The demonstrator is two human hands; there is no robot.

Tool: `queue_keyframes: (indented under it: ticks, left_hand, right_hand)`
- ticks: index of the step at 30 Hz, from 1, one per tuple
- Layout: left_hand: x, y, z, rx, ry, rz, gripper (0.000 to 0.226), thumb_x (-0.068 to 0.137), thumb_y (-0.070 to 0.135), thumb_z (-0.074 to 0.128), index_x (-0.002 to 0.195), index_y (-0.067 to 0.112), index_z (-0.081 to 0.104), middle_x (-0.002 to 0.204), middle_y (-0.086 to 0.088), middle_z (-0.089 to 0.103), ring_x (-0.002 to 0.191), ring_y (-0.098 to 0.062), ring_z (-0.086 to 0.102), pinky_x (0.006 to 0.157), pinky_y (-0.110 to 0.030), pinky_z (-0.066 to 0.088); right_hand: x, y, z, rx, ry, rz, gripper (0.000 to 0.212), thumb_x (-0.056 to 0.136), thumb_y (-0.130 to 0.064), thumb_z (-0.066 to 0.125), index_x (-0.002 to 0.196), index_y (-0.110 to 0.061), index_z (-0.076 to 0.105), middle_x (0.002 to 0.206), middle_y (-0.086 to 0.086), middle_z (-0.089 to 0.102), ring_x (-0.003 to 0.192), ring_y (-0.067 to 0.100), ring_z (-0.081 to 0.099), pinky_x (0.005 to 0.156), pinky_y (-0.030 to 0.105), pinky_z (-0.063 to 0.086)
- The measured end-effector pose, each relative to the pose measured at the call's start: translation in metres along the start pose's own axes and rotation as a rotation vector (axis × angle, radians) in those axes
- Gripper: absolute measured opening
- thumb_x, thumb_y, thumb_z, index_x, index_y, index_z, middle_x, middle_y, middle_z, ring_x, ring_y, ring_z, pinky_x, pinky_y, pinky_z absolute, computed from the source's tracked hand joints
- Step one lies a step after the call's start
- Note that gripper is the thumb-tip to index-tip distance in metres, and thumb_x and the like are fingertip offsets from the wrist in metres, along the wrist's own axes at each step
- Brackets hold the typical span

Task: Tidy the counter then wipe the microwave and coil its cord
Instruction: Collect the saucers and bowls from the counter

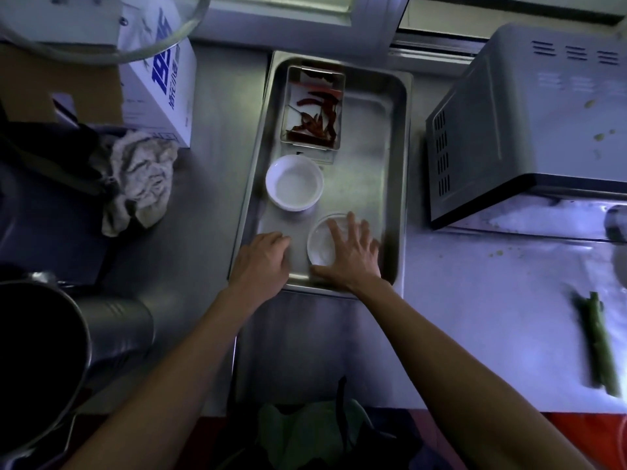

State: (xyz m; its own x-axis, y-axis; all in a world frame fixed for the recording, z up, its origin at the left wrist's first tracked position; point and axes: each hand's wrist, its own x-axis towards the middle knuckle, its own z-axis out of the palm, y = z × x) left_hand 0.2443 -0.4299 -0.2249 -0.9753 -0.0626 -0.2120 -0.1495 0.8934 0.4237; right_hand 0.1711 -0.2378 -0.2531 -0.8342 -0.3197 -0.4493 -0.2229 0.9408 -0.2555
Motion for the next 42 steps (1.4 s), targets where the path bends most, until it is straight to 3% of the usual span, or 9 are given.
queue_keyframes:
  ticks: [8, 12, 19, 23, 28, 32, 38, 42]
  left_hand:
    - [0.001, 0.003, -0.003, -0.041, -0.01, -0.004, 0.043, 0.093, 0.02, 0.053, 0.135, 0.014, 0.057, 0.139, -0.005, 0.056, 0.131, -0.026, 0.048, 0.105, -0.048, 0.042]
    - [-0.001, 0.006, -0.005, -0.027, -0.045, -0.021, 0.044, 0.094, 0.024, 0.053, 0.138, 0.019, 0.055, 0.143, -0.002, 0.052, 0.133, -0.024, 0.045, 0.108, -0.048, 0.039]
    - [0.003, 0.044, -0.013, 0.014, -0.06, 0.033, 0.045, 0.094, 0.026, 0.053, 0.139, 0.02, 0.052, 0.141, -0.002, 0.053, 0.13, -0.026, 0.046, 0.098, -0.047, 0.044]
    - [0.015, 0.098, -0.009, 0.065, -0.076, 0.151, 0.047, 0.096, 0.03, 0.053, 0.141, 0.02, 0.05, 0.145, -0.002, 0.051, 0.129, -0.028, 0.049, 0.1, -0.045, 0.045]
    - [0.021, 0.196, 0.018, 0.064, -0.106, 0.331, 0.043, 0.093, 0.026, 0.054, 0.136, 0.02, 0.055, 0.138, -0.001, 0.058, 0.125, -0.027, 0.052, 0.096, -0.044, 0.047]
    - [0.004, 0.281, 0.058, 0.124, -0.151, 0.437, 0.047, 0.095, 0.031, 0.054, 0.141, 0.023, 0.052, 0.144, 0.003, 0.053, 0.131, -0.022, 0.049, 0.106, -0.043, 0.041]
    - [-0.034, 0.388, 0.117, 0.191, -0.234, 0.565, 0.045, 0.096, 0.034, 0.053, 0.14, 0.021, 0.054, 0.142, -0.001, 0.055, 0.129, -0.023, 0.049, 0.108, -0.036, 0.04]
    - [-0.061, 0.46, 0.152, 0.287, -0.281, 0.661, 0.047, 0.097, 0.037, 0.05, 0.142, 0.023, 0.051, 0.143, 0.0, 0.053, 0.129, -0.024, 0.049, 0.107, -0.036, 0.041]
  right_hand:
    - [0.019, 0.003, -0.003, -0.028, -0.026, -0.008, 0.111, 0.069, -0.07, 0.069, 0.153, -0.039, 0.003, 0.164, 0.003, -0.02, 0.15, 0.041, -0.016, 0.116, 0.069, 0.006]
    - [0.023, 0.004, -0.012, -0.017, -0.05, -0.004, 0.109, 0.074, -0.071, 0.067, 0.156, -0.035, 0.005, 0.165, 0.003, -0.022, 0.15, 0.036, -0.02, 0.119, 0.064, 0.004]
    - [-0.032, 0.022, -0.053, 0.084, 0.15, -0.072, 0.078, 0.09, -0.055, 0.06, 0.154, -0.03, 0.025, 0.167, 0.004, 0.007, 0.153, 0.027, 0.003, 0.121, 0.049, 0.019]
    - [-0.085, 0.063, -0.079, 0.165, 0.258, -0.049, 0.069, 0.092, -0.046, 0.062, 0.152, -0.025, 0.034, 0.164, 0.005, 0.022, 0.152, 0.025, 0.013, 0.12, 0.046, 0.025]
    - [-0.157, 0.154, -0.087, 0.261, 0.326, 0.107, 0.066, 0.093, -0.04, 0.064, 0.151, -0.02, 0.039, 0.16, 0.008, 0.032, 0.149, 0.025, 0.024, 0.118, 0.038, 0.025]
    - [-0.223, 0.243, -0.079, 0.293, 0.35, 0.231, 0.067, 0.093, -0.045, 0.062, 0.152, -0.023, 0.037, 0.161, 0.006, 0.03, 0.148, 0.025, 0.024, 0.118, 0.042, 0.029]
    - [-0.318, 0.349, -0.065, 0.34, 0.388, 0.378, 0.067, 0.092, -0.046, 0.064, 0.15, -0.022, 0.04, 0.159, 0.009, 0.033, 0.148, 0.028, 0.025, 0.118, 0.044, 0.026]
    - [-0.381, 0.406, -0.053, 0.378, 0.448, 0.484, 0.064, 0.088, -0.042, 0.067, 0.144, -0.02, 0.047, 0.151, 0.008, 0.042, 0.14, 0.031, 0.034, 0.111, 0.045, 0.036]
